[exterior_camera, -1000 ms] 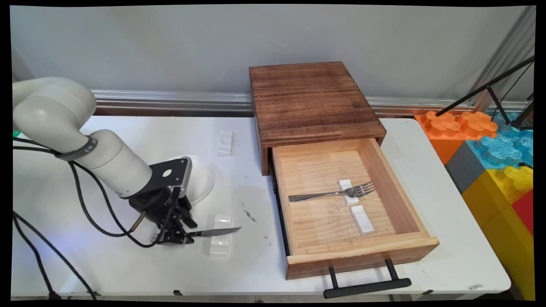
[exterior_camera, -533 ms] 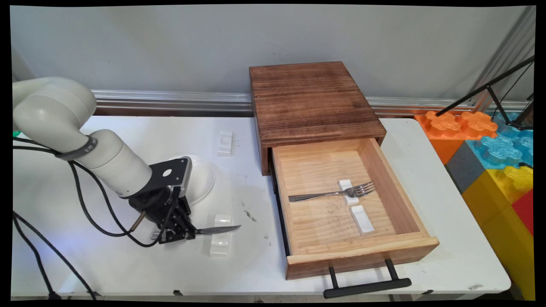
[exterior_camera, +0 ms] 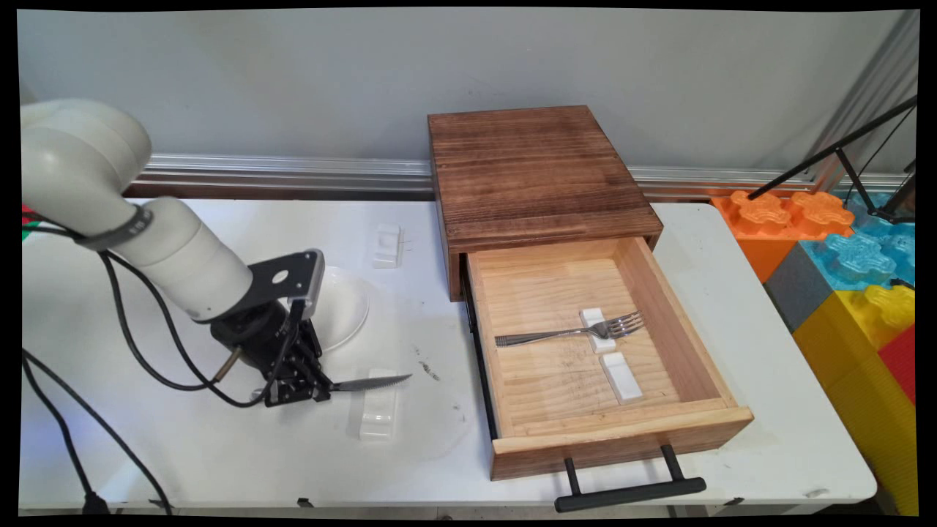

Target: Place the picked object into the drawer

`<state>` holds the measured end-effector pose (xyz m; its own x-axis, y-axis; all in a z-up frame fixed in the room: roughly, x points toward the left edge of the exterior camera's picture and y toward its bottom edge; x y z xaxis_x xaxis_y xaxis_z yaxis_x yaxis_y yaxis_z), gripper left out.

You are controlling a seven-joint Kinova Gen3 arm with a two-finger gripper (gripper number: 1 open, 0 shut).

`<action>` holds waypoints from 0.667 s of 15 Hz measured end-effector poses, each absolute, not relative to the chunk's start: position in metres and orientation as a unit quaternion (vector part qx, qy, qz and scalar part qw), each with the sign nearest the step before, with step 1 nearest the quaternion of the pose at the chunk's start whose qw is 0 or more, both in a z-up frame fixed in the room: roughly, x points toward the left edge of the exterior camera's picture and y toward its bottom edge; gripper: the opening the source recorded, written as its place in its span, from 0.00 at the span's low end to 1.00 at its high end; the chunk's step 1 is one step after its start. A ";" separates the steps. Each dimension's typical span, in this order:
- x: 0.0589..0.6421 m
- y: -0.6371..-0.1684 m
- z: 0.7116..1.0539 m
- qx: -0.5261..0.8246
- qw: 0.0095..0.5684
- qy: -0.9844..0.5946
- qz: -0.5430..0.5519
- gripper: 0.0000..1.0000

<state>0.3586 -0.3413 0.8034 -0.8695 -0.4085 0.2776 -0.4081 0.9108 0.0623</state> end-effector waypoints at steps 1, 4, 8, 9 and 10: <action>0.358 -0.342 0.811 0.212 0.143 -0.967 -0.001 0.00; 0.351 -0.347 0.832 0.215 0.142 -0.966 -0.001 0.00; 0.334 -0.357 0.857 0.219 0.145 -0.965 0.002 0.00; 0.330 -0.359 0.862 0.220 0.146 -0.964 0.004 0.00; 0.324 -0.363 0.868 0.220 0.147 -0.964 0.006 0.00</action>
